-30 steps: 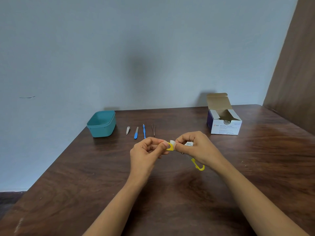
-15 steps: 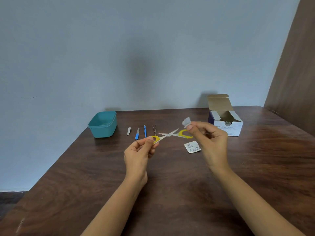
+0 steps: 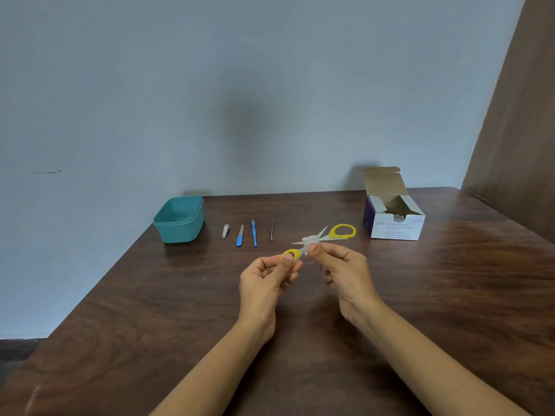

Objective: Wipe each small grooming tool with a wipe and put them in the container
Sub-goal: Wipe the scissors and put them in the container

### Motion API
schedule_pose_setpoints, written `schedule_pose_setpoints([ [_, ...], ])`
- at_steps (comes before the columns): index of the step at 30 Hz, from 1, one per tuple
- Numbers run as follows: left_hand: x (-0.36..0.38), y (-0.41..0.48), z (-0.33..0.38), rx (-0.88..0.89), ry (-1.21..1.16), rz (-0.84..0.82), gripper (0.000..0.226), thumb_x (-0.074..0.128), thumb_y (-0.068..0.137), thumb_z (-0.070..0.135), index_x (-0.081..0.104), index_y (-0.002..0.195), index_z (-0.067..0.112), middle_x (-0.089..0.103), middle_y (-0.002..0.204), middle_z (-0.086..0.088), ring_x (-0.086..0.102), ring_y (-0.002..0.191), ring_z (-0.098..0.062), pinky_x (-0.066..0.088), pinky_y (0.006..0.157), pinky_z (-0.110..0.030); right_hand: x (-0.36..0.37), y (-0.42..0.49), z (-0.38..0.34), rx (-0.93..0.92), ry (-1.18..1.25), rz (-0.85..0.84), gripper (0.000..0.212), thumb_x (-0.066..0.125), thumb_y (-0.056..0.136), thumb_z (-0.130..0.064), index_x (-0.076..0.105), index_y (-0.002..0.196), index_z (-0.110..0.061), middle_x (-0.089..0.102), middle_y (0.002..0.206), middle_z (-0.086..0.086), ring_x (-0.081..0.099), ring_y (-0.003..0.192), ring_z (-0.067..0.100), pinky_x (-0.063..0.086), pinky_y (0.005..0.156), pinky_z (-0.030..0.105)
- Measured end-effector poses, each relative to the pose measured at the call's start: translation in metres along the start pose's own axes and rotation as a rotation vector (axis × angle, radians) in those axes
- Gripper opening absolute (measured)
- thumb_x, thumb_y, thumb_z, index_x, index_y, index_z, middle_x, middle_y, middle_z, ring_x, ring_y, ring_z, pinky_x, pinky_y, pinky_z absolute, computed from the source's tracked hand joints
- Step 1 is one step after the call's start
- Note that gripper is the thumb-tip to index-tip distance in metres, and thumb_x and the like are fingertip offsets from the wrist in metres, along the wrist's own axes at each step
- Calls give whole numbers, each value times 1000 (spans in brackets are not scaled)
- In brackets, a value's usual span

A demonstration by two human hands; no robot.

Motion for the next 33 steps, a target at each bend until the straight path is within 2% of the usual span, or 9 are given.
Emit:
schedule_pose_setpoints([
  [4, 2, -2, -2, 55, 204, -46, 22, 71, 82, 11, 64, 97, -5, 72, 82, -18, 72, 77, -19, 56, 61, -21, -2, 4, -2, -20, 20, 14, 7, 73, 80, -10, 73, 87, -6, 62, 54, -13, 44, 43, -1, 33, 44, 10],
  [8, 6, -5, -9, 76, 301, -119, 17, 69, 85, 11, 68, 95, -3, 70, 78, -20, 73, 76, -21, 55, 55, -21, -3, 6, 0, -7, -39, 9, 9, 72, 81, -11, 73, 89, -7, 62, 52, -14, 50, 46, -3, 37, 52, 12],
  [13, 5, -2, -12, 77, 342, -170, 17, 68, 85, 11, 66, 94, -3, 71, 81, -21, 72, 75, -22, 57, 62, -22, -1, 4, 3, -60, -92, 56, 10, 72, 81, -15, 75, 89, -10, 69, 69, -7, 57, 53, -8, 40, 57, 13],
  [18, 6, 2, -14, 61, 349, -172, 12, 68, 85, 12, 65, 88, 1, 70, 73, -14, 72, 75, -22, 58, 65, -24, 3, 10, 0, -76, -77, 76, 3, 73, 81, -15, 74, 83, -14, 69, 68, -8, 57, 55, -8, 41, 62, 17],
  [25, 3, 8, -16, 47, 352, -143, 11, 69, 85, 12, 66, 89, 2, 72, 73, -13, 70, 74, -24, 59, 71, -30, 6, 19, 12, -74, -34, 63, 11, 72, 82, -16, 76, 88, -7, 62, 53, -13, 52, 49, -3, 40, 58, 19],
  [29, 5, 10, -14, 107, 364, -153, 12, 68, 85, 10, 66, 88, -1, 69, 74, -17, 70, 69, -19, 58, 64, -24, 2, 20, 10, -96, 14, 49, 10, 73, 81, -16, 76, 87, -9, 66, 61, -10, 50, 50, 0, 40, 55, 18],
  [33, 5, 14, -14, 159, 411, -173, 12, 68, 85, 8, 65, 85, -4, 68, 70, -19, 70, 67, -20, 57, 62, -23, -5, 25, 4, -72, 118, 87, 3, 73, 80, -15, 76, 80, -14, 68, 66, -4, 39, 54, 5, 34, 49, 19],
])
Point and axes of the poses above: each hand's wrist, its own y-axis towards the middle knuckle, its own x-axis out of the palm, z = x × y, the point moved 2 cm from there along y, towards the middle knuckle
